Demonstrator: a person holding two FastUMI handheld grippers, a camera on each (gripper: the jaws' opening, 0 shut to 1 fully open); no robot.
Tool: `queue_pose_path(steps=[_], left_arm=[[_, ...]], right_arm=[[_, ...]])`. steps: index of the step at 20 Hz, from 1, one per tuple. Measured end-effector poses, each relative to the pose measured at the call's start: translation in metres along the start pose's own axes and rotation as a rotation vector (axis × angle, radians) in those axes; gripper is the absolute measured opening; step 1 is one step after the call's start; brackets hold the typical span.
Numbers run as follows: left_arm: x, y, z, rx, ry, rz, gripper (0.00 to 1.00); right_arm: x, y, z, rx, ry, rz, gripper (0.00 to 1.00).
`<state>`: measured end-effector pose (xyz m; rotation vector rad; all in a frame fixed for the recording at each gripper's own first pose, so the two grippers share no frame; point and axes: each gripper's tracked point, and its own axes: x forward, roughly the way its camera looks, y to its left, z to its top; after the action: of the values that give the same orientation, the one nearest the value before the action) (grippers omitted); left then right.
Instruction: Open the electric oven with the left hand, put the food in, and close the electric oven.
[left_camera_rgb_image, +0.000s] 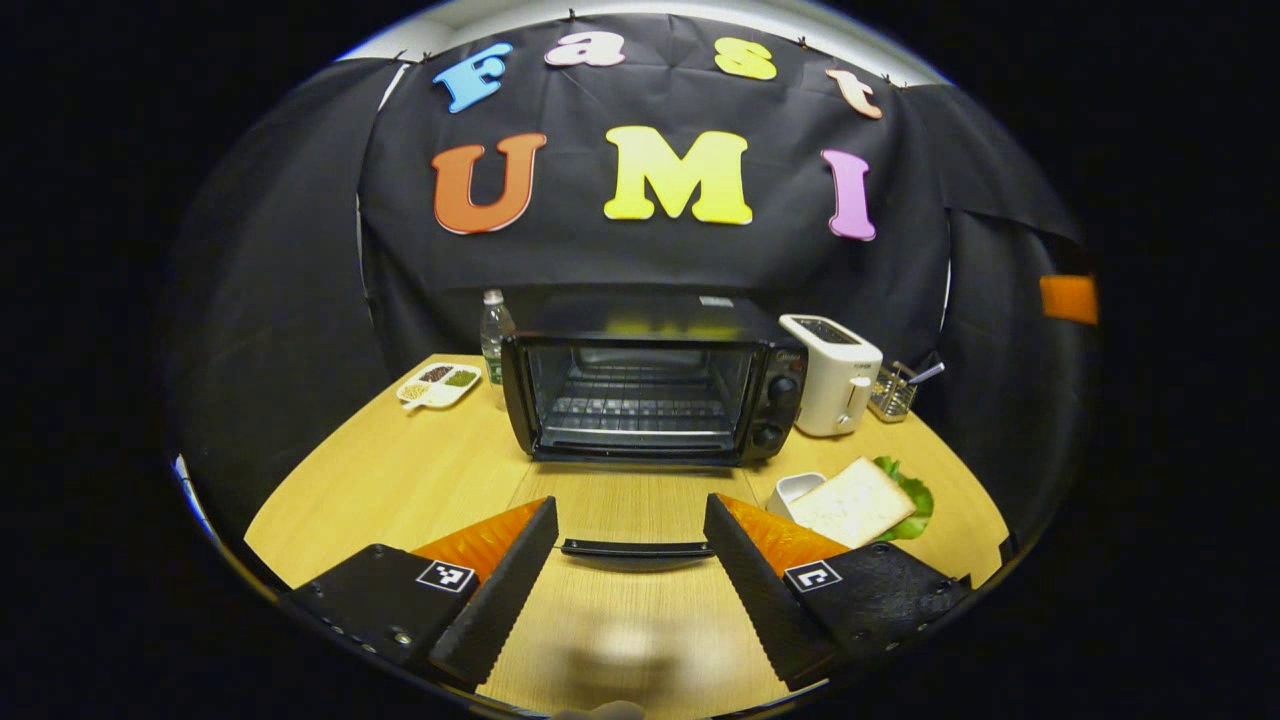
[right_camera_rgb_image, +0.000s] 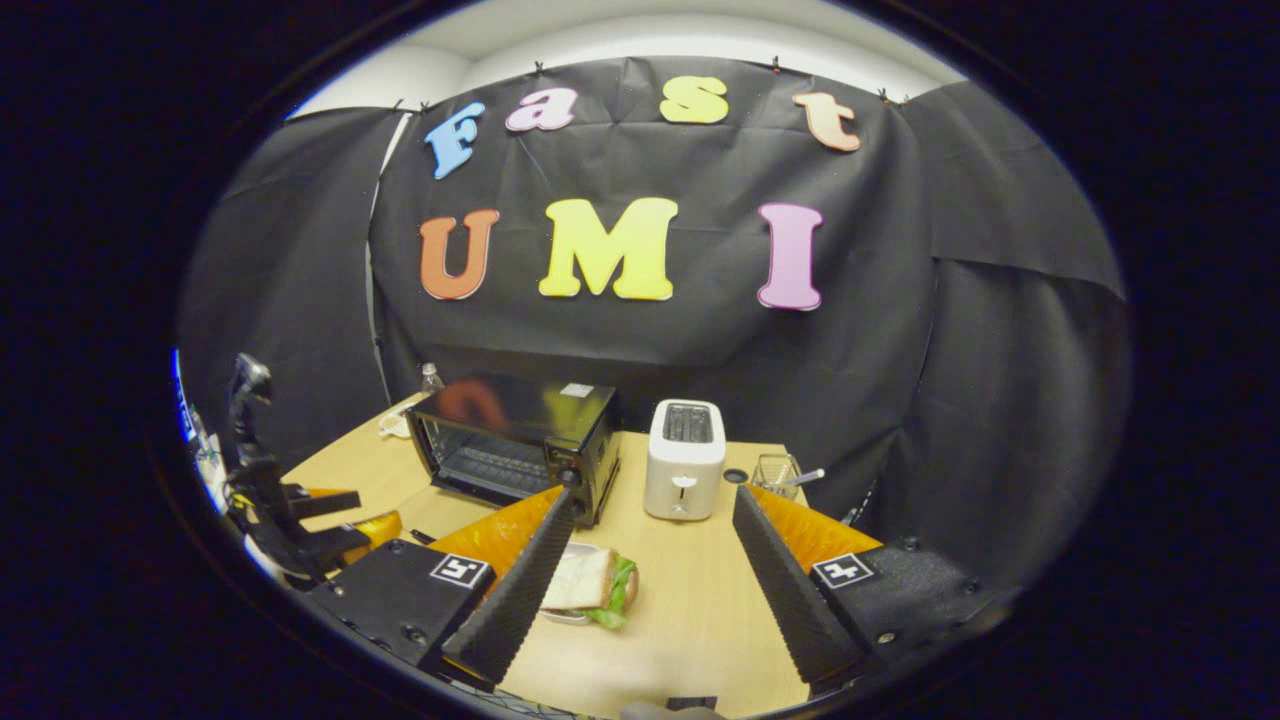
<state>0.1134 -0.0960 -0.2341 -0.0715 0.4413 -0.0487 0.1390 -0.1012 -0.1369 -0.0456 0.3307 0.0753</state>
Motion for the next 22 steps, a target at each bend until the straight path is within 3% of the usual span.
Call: queue_pose_path(steps=[2, 4, 5, 11, 15, 19, 20, 21, 22], left_arm=[[-0.022, 0.011, 0.025, -0.012, -0.062, 0.014, 0.97], [-0.043, 0.017, 0.046, -0.025, -0.118, 0.023, 0.96], [-0.053, 0.021, 0.058, -0.026, -0.146, 0.027, 0.97], [-0.102, 0.037, 0.106, -0.016, -0.277, 0.060, 0.96], [-0.124, 0.034, 0.126, 0.041, -0.328, 0.059, 0.95], [-0.135, 0.028, 0.132, 0.021, -0.328, 0.052, 0.95], [-0.136, 0.028, 0.134, 0.014, -0.330, 0.055, 0.95], [-0.137, 0.027, 0.136, 0.009, -0.332, 0.057, 0.96], [-0.138, 0.028, 0.136, 0.009, -0.328, 0.062, 0.95]], right_arm=[[0.009, 0.003, -0.020, 0.026, 0.041, 0.021, 0.95], [0.020, 0.007, -0.044, 0.058, 0.088, 0.037, 0.95], [0.026, 0.009, -0.055, 0.076, 0.112, 0.044, 1.00], [0.064, 0.026, -0.119, 0.127, 0.244, 0.094, 1.00], [0.089, 0.026, -0.157, 0.155, 0.311, 0.108, 0.99], [0.117, 0.027, -0.183, 0.260, 0.373, 0.138, 0.99], [0.123, 0.026, -0.186, 0.287, 0.380, 0.147, 0.99], [0.129, 0.027, -0.189, 0.313, 0.386, 0.159, 0.87], [0.135, 0.029, -0.189, 0.342, 0.392, 0.179, 0.85]])
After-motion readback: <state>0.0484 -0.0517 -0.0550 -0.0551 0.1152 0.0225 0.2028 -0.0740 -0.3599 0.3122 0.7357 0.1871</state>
